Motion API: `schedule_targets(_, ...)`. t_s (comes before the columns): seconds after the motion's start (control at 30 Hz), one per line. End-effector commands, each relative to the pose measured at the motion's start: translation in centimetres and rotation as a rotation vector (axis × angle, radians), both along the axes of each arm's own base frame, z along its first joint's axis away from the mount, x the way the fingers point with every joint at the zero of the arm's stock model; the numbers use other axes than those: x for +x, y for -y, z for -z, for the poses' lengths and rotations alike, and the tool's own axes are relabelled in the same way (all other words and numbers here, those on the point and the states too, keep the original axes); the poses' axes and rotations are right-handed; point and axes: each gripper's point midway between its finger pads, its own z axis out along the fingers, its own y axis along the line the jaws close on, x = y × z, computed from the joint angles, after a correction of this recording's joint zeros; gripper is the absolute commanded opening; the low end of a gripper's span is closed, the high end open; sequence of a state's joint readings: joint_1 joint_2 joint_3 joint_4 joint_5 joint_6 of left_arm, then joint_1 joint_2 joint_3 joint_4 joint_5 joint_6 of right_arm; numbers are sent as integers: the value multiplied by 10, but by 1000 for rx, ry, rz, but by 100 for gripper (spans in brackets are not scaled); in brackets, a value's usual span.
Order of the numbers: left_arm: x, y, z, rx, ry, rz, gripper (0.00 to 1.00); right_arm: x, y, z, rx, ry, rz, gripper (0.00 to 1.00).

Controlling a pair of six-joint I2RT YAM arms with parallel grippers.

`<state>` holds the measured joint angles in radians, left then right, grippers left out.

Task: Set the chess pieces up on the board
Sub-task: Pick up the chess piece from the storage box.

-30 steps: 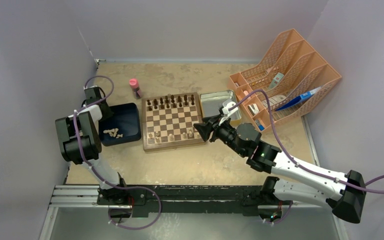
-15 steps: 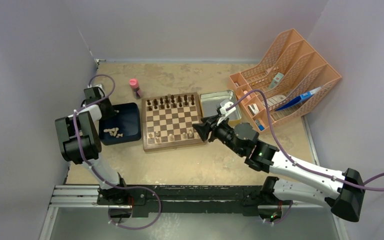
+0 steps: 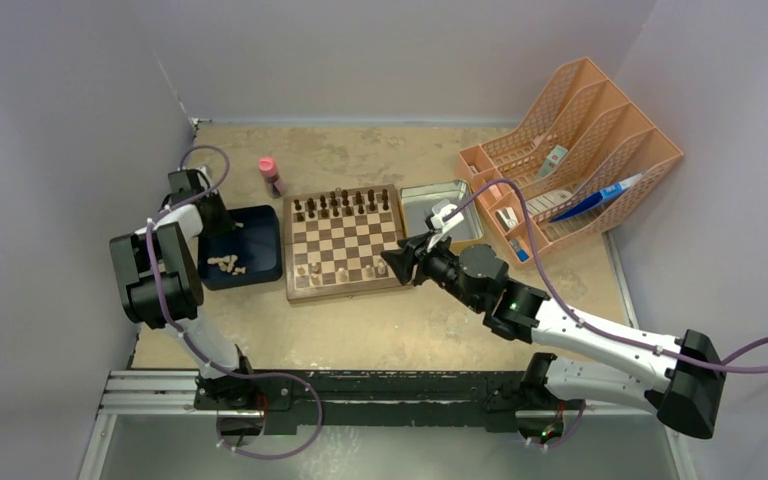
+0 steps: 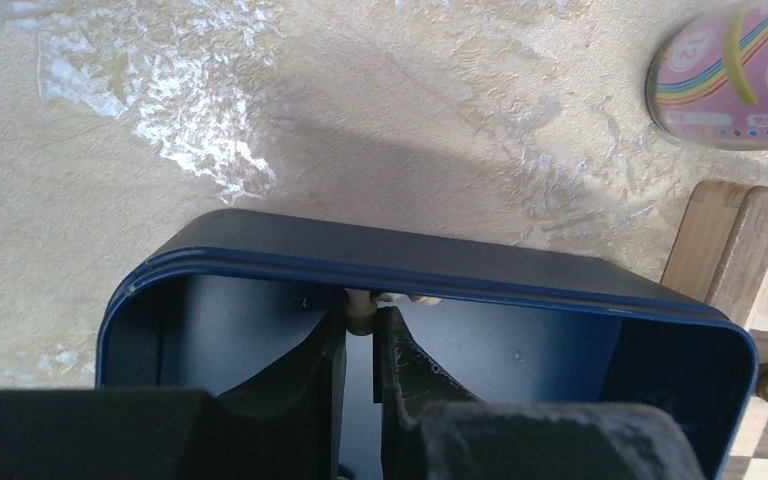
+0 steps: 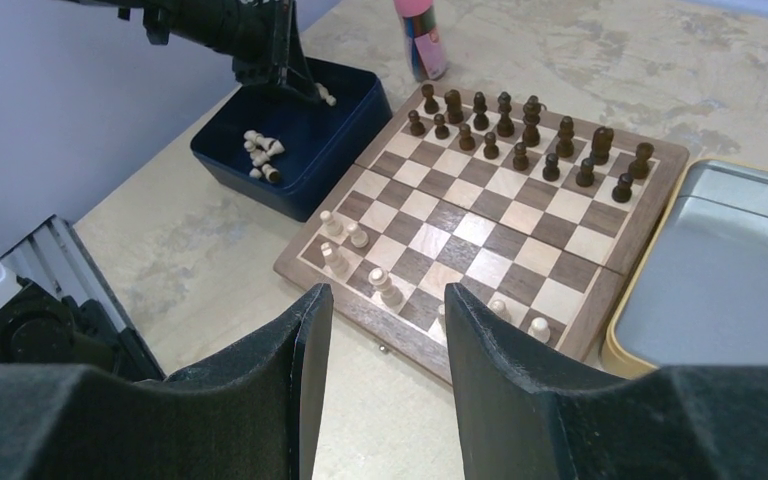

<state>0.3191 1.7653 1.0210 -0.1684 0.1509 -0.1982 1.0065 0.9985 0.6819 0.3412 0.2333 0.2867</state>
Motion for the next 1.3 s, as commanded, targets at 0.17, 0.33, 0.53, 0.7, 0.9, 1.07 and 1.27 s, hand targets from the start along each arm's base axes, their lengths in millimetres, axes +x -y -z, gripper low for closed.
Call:
schedule_targets(0.17,-5,12,-61,-75,53,-74,0,-3,-14,-22,87,-13,-46,48)
schedule_targets(0.33,-9,33,-96,-143,134,-20,0,-3,-20,-15,55,-45,-58,47)
schedule_targets(0.53,-18,61,-131,-220,226,35,0,-4,-35,-21,99,-54,-102,47)
schedule_targets(0.7,-30,86,-150,-329,254,63,0,3,-47,-24,90,-62,-103,47)
schedule_targets(0.9,-52,114,-177,-464,289,104,0,7,-56,-40,160,-5,-120,47)
schedule_targets(1.07,-67,140,-195,-592,300,175,0,9,-71,-57,296,14,-146,47)
schedule_targets(1.27,-74,162,-214,-696,321,252,0,17,-81,-80,490,9,-147,56)
